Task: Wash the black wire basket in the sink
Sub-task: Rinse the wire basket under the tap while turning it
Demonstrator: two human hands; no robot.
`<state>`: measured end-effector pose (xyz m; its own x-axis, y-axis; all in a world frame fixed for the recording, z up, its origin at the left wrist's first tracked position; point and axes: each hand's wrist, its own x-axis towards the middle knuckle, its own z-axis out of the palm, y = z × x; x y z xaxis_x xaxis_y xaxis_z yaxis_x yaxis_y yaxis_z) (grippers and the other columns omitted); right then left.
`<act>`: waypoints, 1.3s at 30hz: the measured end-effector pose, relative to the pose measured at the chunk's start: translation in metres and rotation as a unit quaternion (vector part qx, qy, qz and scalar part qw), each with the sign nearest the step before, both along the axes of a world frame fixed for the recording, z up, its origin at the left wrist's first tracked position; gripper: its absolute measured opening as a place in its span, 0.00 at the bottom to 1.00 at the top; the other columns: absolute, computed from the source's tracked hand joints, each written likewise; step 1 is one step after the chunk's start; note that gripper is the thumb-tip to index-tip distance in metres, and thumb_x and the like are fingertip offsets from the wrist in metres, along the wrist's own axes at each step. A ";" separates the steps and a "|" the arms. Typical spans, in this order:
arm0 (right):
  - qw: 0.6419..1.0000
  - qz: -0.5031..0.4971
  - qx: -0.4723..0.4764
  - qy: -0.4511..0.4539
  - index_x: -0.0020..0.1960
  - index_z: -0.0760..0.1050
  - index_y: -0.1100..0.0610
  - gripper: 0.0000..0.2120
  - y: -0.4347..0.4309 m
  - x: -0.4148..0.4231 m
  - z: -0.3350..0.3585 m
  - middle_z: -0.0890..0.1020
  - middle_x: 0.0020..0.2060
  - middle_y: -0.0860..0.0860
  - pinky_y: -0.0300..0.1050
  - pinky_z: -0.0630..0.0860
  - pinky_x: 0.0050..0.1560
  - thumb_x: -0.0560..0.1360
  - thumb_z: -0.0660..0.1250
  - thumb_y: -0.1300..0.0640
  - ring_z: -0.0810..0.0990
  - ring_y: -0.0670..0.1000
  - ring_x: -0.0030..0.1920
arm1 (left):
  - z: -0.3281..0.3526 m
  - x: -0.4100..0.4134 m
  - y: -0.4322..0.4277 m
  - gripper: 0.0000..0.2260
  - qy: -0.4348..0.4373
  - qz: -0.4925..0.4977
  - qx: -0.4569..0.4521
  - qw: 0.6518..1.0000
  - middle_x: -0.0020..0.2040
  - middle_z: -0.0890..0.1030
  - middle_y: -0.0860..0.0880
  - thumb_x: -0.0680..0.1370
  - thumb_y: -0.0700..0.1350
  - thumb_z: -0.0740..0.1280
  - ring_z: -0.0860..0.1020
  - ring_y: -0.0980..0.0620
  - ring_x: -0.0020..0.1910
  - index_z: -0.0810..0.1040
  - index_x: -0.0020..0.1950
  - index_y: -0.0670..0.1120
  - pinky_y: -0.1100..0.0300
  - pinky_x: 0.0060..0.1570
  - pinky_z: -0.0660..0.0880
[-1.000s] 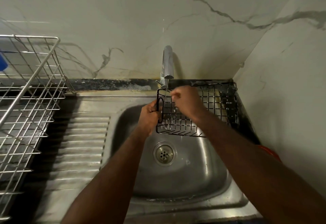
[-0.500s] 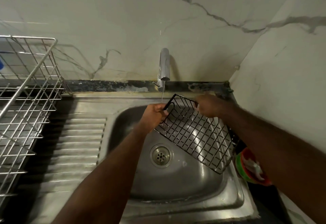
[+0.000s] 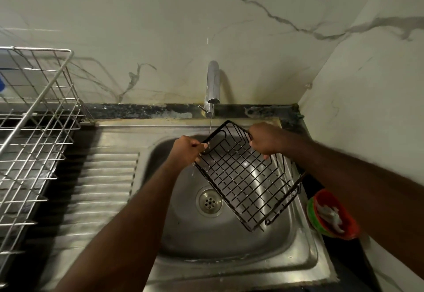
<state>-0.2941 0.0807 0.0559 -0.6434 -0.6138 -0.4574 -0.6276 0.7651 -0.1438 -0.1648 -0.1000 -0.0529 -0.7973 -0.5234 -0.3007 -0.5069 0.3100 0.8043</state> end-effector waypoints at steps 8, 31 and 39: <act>0.999 -0.030 -0.041 0.014 0.55 0.75 0.64 0.07 0.011 0.007 -0.001 0.78 0.44 0.56 0.50 0.82 0.47 0.78 0.61 0.64 0.79 0.52 0.41 | 0.005 0.004 -0.001 0.06 -0.035 -0.004 0.007 0.999 0.35 0.82 0.46 0.81 0.41 0.67 0.78 0.58 0.26 0.83 0.48 0.42 0.69 0.28 0.73; 0.977 -0.091 -0.131 0.139 0.53 0.76 0.62 0.07 0.023 0.011 -0.011 0.76 0.42 0.53 0.42 0.70 0.43 0.78 0.63 0.61 0.74 0.51 0.43 | 0.018 -0.010 0.005 0.07 0.048 0.144 0.147 0.977 0.42 0.83 0.39 0.81 0.39 0.66 0.81 0.47 0.37 0.81 0.46 0.40 0.58 0.35 0.79; 0.966 -0.122 -0.192 0.122 0.61 0.75 0.59 0.11 0.029 0.023 -0.029 0.81 0.52 0.54 0.44 0.76 0.48 0.80 0.63 0.59 0.79 0.51 0.49 | 0.023 -0.013 -0.001 0.07 0.048 0.157 0.121 0.979 0.41 0.82 0.43 0.82 0.40 0.65 0.79 0.50 0.37 0.81 0.47 0.41 0.62 0.30 0.74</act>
